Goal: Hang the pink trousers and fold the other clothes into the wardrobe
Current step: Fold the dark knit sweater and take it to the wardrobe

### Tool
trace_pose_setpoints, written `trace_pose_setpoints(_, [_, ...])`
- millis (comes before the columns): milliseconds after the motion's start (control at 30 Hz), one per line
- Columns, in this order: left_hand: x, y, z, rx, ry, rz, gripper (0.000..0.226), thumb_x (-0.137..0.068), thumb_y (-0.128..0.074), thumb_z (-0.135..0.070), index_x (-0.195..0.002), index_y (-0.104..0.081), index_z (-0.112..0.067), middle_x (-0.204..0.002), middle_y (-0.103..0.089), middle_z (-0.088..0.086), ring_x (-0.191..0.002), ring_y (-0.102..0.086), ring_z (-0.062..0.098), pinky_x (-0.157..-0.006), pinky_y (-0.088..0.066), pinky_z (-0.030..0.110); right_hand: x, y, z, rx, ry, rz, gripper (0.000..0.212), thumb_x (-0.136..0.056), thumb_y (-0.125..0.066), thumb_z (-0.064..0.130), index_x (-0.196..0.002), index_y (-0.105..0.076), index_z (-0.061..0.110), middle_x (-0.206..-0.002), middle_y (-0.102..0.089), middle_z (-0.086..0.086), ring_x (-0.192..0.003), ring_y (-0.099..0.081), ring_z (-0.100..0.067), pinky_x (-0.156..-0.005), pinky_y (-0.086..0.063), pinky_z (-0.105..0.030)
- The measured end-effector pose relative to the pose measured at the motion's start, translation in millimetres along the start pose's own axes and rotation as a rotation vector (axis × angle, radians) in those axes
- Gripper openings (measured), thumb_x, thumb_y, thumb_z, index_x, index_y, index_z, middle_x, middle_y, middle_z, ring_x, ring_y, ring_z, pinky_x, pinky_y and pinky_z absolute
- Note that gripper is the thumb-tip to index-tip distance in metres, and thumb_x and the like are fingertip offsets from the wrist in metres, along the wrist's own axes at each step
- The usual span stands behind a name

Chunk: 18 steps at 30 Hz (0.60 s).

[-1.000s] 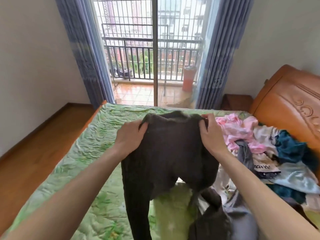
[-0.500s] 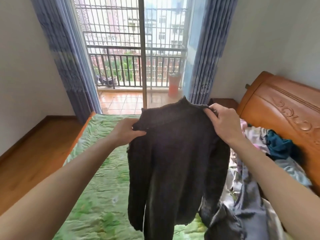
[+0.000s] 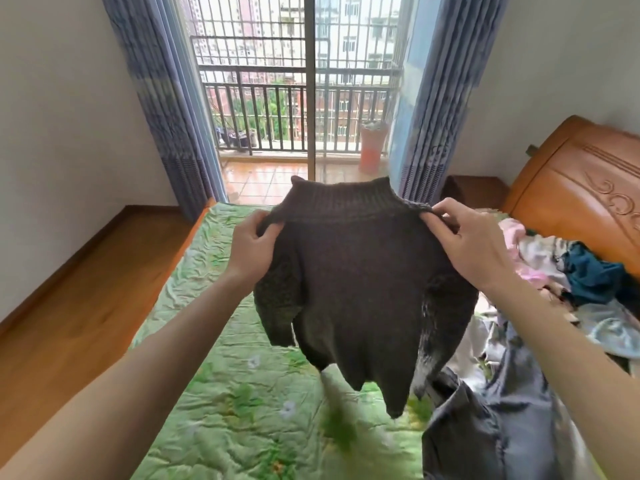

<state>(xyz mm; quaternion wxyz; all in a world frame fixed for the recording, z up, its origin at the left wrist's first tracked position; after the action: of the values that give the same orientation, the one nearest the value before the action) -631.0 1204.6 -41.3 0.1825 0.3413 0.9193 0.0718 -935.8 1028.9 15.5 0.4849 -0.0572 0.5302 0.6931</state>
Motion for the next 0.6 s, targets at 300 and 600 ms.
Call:
trace_pose_setpoints(300, [46.3, 35.1, -13.6, -0.644, -0.265, -0.052, 0.040, -0.103, -0.058, -0.048, -0.084, -0.070, -0.015, -0.072, -0.063, -0.002, -0.068, -0.056, 0.020, -0.062, -0.034, 0.034, 47.5, 8.8, 10.3, -0.005, -0.071, 0.244, 0.022, -0.104, -0.059, 0.032, -0.111, -0.071, 0.014, -0.091, -0.073, -0.005, -0.080, -0.067, -0.018, -0.075, -0.046, -0.035])
trace_pose_setpoints(600, [52.9, 63.5, -32.3, -0.446, 0.424, 0.963, 0.037, -0.090, -0.072, -0.048, -0.070, -0.078, -0.017, -0.072, -0.074, 0.003, -0.063, -0.071, 0.010, -0.052, -0.051, 0.019, 50.8, 29.4, 25.0, -0.351, -0.294, 0.770, 0.024, -0.096, -0.062, 0.039, -0.095, -0.079, 0.022, -0.087, -0.073, 0.005, -0.078, -0.068, -0.007, -0.068, -0.049, -0.012])
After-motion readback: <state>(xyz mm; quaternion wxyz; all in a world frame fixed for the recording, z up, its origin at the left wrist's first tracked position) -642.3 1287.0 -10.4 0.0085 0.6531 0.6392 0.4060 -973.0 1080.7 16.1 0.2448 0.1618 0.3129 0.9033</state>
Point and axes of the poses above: each hand's wrist, its own x-axis away from the middle knuckle, its own y-axis out of the back of the hand, z = x × y, the point moved 6 cm from there along -x, towards the middle knuckle
